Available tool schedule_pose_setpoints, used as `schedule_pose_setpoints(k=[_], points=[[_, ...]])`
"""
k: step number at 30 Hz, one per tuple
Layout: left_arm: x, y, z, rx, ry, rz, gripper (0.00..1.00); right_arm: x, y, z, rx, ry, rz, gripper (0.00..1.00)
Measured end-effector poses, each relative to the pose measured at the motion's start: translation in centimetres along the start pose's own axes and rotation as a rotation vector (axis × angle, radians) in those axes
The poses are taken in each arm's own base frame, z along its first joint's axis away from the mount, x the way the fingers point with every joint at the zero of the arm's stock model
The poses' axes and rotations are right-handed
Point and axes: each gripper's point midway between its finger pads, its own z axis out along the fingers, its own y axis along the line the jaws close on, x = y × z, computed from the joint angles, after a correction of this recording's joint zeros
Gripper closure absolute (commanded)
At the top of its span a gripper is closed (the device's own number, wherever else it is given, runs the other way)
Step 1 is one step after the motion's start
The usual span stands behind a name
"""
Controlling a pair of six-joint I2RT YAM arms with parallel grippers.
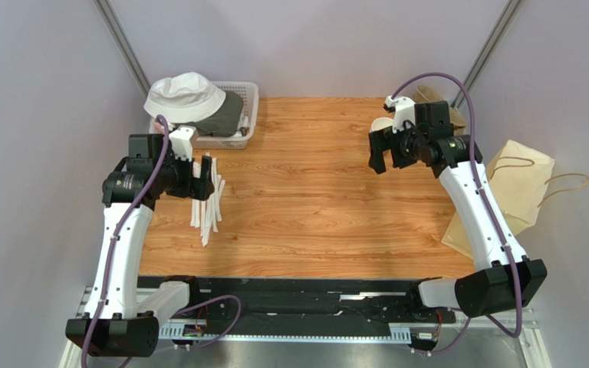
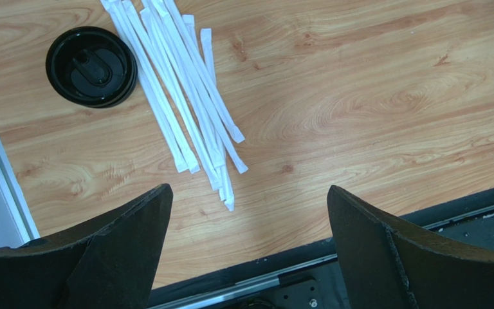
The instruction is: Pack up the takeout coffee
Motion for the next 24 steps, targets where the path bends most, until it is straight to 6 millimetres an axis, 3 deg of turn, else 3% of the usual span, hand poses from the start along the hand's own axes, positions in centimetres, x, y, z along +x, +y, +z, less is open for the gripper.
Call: schedule_pose_setpoints(k=[3,7,14,19,24], points=[[0.0,0.0,-0.1,0.002,-0.004,0.012,0.01,-0.5,-0.2,0.1,0.007,-0.001,-0.005,0.0],[-0.2,0.0,-0.1,0.001,-0.007,0.02,0.01,-2.9,-0.9,0.9,0.011,-0.019,-0.045,0.0],[-2.6,0.1,-1.4,-0.011,-0.079,0.061,0.01,-7.3,-2.7,1.6,0.027,-0.07,-0.052,0.0],[-4.5,0.4,-2.0,-0.023,-0.136,0.096,0.01,-9.4,-7.1,3.2,0.083,-0.086,0.058,0.02],[-5.8,0.7,-1.5,-0.026,-0.152,0.103,0.01,-8.8,-11.8,5.7,0.14,-0.054,0.185,0.07]])
